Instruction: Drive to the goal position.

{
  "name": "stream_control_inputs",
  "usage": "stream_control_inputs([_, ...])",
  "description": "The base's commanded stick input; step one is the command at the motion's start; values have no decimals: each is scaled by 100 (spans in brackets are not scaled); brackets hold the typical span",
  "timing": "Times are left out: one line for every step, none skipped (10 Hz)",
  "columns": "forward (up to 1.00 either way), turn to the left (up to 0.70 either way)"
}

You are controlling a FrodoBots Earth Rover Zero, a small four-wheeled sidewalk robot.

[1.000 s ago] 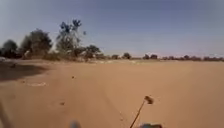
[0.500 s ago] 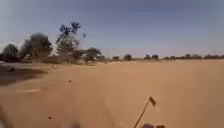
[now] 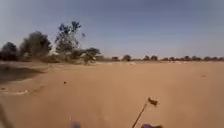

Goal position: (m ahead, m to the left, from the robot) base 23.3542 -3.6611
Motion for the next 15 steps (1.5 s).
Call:
stream_control_inputs([70, 0])
stream_control_inputs([70, 0])
stream_control_inputs([70, 0])
stream_control_inputs([70, 0])
stream_control_inputs([70, 0])
stream_control_inputs([70, 0])
stream_control_inputs([70, 0])
stream_control_inputs([70, 0])
stream_control_inputs([70, 0])
stream_control_inputs([70, 0])
stream_control_inputs([70, 0])
stream_control_inputs([70, 0])
stream_control_inputs([70, 0])
stream_control_inputs([70, 0])
stream_control_inputs([70, 0])
